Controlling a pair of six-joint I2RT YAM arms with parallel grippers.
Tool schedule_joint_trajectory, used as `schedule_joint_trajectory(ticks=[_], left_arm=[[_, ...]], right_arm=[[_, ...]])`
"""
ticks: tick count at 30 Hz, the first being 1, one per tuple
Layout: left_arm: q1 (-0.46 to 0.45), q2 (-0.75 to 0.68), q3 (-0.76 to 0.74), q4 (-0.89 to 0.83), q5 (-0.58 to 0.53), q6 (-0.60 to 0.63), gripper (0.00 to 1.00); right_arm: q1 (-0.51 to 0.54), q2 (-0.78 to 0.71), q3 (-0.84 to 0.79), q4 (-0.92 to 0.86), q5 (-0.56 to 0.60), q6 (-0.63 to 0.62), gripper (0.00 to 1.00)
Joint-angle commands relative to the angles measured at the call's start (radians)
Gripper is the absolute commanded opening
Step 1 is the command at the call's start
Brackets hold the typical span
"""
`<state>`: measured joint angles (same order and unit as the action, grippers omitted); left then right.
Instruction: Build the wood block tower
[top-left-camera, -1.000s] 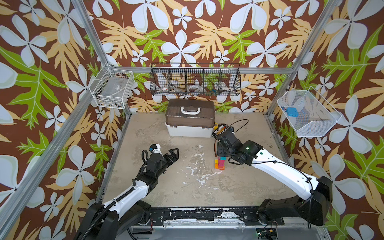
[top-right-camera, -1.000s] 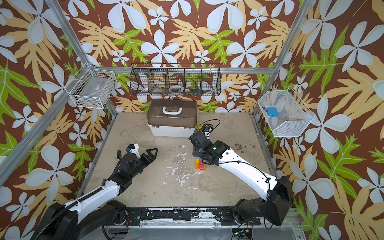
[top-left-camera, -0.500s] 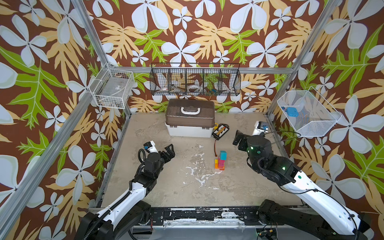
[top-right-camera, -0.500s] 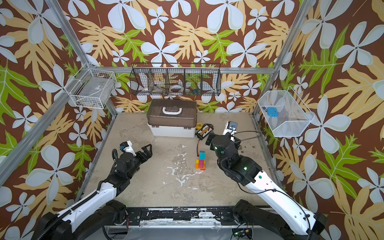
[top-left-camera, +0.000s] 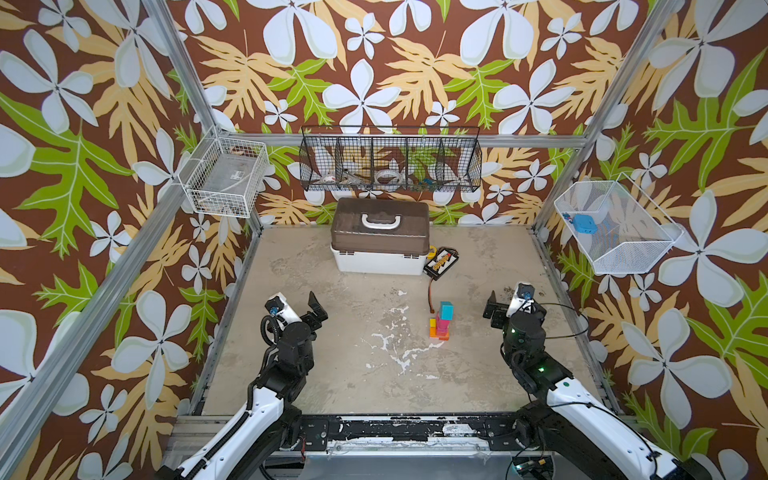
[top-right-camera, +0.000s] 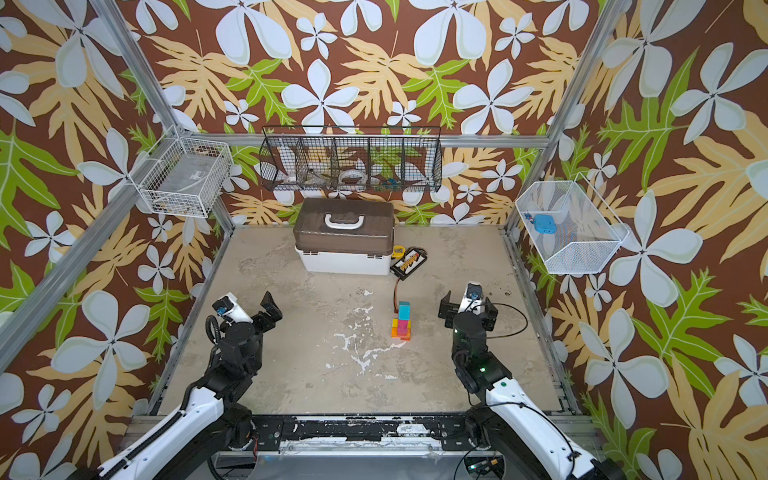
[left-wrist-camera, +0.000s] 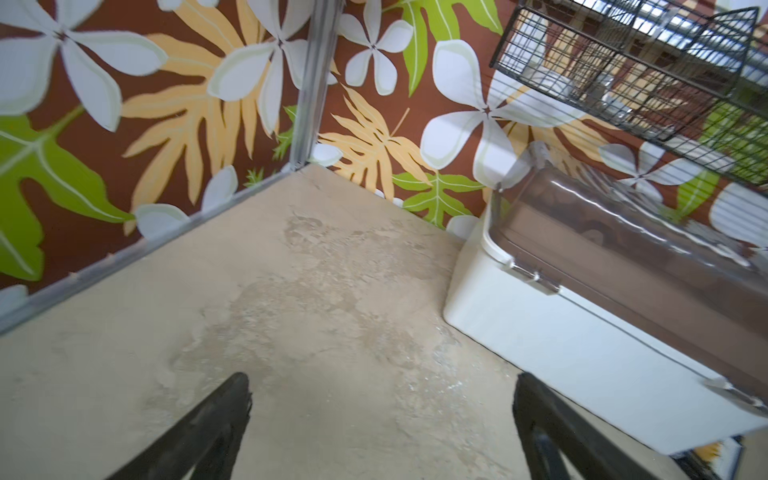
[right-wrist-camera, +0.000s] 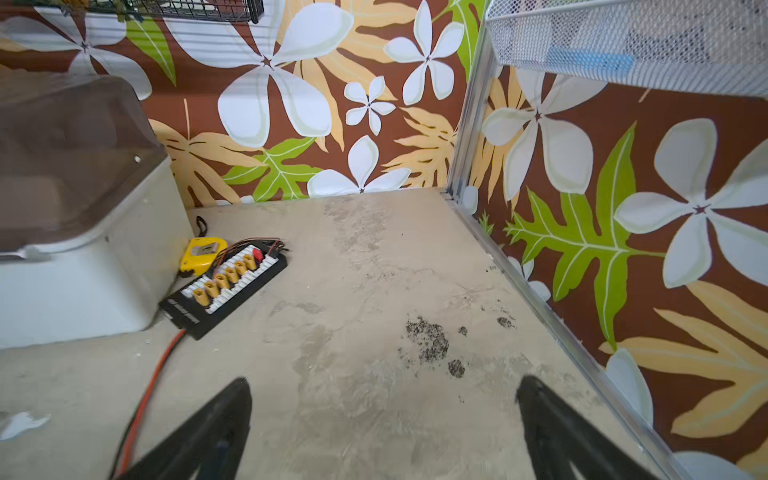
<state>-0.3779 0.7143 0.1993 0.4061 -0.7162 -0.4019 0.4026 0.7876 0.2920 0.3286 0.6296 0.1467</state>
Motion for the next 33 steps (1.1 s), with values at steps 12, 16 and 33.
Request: schedule_joint_trajectory(ticks=[12,16,33], left_arm=[[0.079,0.385,-0.124,0.62,-0.042,0.324,1.0],[0.127,0.496,-0.105,0.755,0.009,0.33,1.0],[0.281,0.74,-0.071,0.947,0.364,0.32,1.0]], right_arm=[[-0.156,0.377,-0.177,0.69,-0.047,-0.101,1.0],[-0.157,0.445,-0.181,0.813,-0.089,-0.155,1.0],[-0.334,0.682,-0.115,0.917,-0.344,-0.122,1.0]])
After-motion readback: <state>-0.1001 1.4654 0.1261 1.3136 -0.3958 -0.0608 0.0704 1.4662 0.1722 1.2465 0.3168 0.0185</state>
